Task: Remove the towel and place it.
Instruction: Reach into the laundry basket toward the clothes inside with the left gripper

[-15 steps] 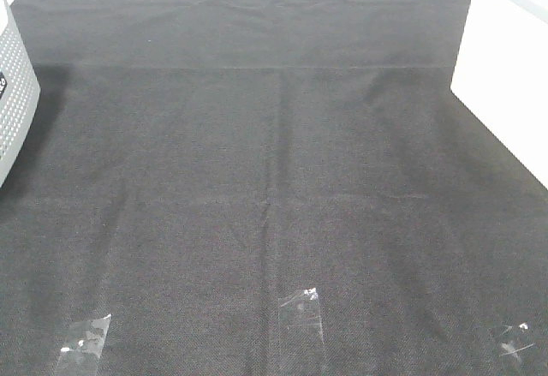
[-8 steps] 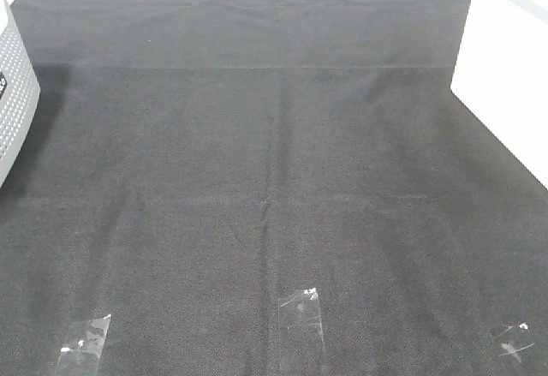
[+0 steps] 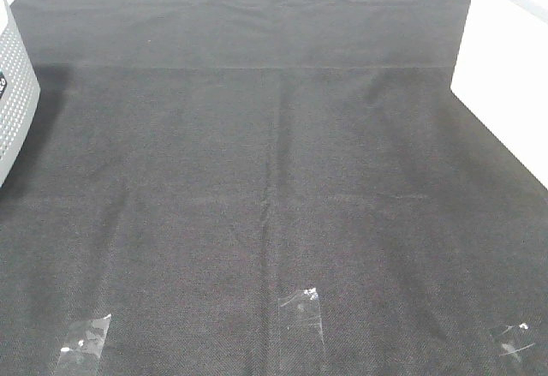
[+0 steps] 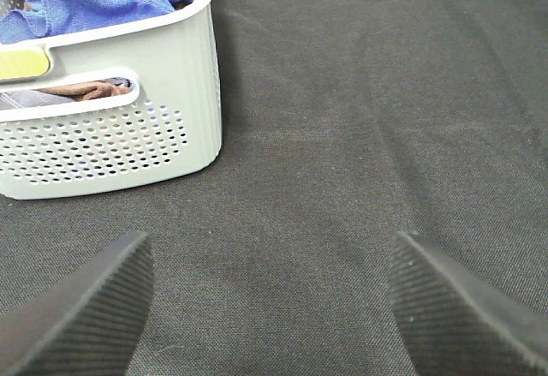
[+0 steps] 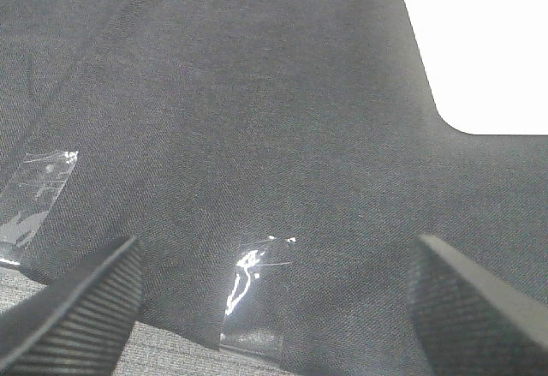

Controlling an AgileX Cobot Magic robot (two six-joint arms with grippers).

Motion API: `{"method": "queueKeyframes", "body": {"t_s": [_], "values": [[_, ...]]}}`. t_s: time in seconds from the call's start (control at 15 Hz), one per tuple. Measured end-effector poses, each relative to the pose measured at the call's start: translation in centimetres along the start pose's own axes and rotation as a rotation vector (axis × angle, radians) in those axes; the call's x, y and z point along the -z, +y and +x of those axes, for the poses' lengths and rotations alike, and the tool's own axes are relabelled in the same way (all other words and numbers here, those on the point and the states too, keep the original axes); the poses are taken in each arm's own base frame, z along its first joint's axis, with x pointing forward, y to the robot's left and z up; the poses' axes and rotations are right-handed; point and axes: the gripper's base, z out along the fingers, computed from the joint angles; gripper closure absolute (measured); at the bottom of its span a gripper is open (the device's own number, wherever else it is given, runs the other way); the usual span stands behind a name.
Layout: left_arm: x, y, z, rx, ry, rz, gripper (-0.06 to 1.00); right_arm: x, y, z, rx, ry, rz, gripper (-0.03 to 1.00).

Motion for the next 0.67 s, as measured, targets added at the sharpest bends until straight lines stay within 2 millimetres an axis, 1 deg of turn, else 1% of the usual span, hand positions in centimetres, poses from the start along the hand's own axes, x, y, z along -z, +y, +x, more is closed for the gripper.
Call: {"method": "queueKeyframes", "body": {"t_s": [0.13,0.2,0.33,0.4,0.47,0.6,0.67], "values": [[0.0,0.0,0.0,0.000,0.000,0.000,0.22,0.0,0.0,0.0,0.000,0.000,0.000,0.16],[-0.2,0.0,-0.1,0.000,0.013,0.000,0.20,0.0,0.0,0.0,0.000,0.000,0.000,0.16],[-0.8,0.1,-0.9,-0.005,0.097,-0.007,0.06,0.0,0.0,0.0,0.000,0.000,0.000,0.16],[-1.0,0.3,-1.6,-0.016,0.123,-0.024,0.01,0.0,0.0,0.0,0.000,0.000,0.000,0.16],[-1.0,0.5,-2.7,-0.032,0.134,-0.045,-0.01,0.0,0.0,0.0,0.000,0.000,0.000,0.16],[-1.3,0.7,-5.4,-0.114,0.170,-0.065,-0.02,0.0,0.0,0.0,0.000,0.000,0.000,0.16],[-1.4,0.7,-7.0,-0.166,0.185,-0.060,-0.02,0.0,0.0,0.0,0.000,0.000,0.000,0.16]]}}
